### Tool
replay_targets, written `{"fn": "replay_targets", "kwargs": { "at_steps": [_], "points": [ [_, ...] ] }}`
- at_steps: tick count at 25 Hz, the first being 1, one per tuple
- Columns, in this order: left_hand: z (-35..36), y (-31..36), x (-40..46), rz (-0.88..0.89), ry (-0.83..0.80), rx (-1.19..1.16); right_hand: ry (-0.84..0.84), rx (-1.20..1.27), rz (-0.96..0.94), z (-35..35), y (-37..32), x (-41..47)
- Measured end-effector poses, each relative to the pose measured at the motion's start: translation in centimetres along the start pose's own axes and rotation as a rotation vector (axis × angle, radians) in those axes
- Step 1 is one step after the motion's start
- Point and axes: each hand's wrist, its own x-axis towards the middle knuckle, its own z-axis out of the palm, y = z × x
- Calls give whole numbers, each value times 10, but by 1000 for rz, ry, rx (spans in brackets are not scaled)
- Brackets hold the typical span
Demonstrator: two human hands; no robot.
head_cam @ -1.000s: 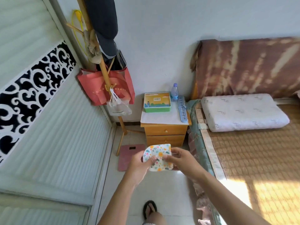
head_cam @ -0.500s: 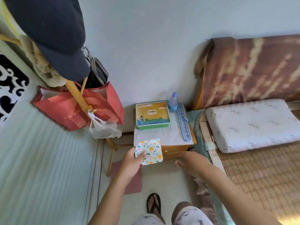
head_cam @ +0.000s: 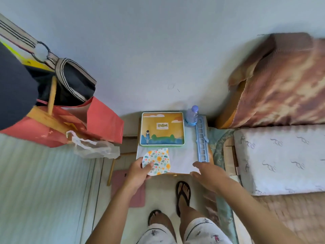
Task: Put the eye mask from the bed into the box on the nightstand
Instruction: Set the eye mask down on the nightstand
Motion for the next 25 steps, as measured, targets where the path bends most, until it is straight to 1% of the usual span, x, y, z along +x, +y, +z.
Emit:
{"fn": "replay_targets", "kwargs": {
  "at_steps": [4,8,10,12,15,19,21,23,25],
  "points": [
    [8,-14,58,-108,26,-47,-57,4,11,-8,12,58],
    [2,-46,124,-178,41,-83,-88,118,70,13,10,126],
    [0,-69,154,-216,53,-61,-64,158,139,28,7,157],
    [1,-97,183,-273,64,-28,-56,144,183,48,4,189],
    [9,-137,220,-319,81,133,-36,134,229,76,3,224],
    [19,-156,236,-224,157,437,36,139,270,99,8,244],
    [18,-156,235,-179,202,573,25,87,292,103,10,248],
    [12,-151,235,-139,225,626,12,58,305,103,12,249],
    [5,-139,237,-117,261,554,29,98,351,101,13,252]
  ]
}}
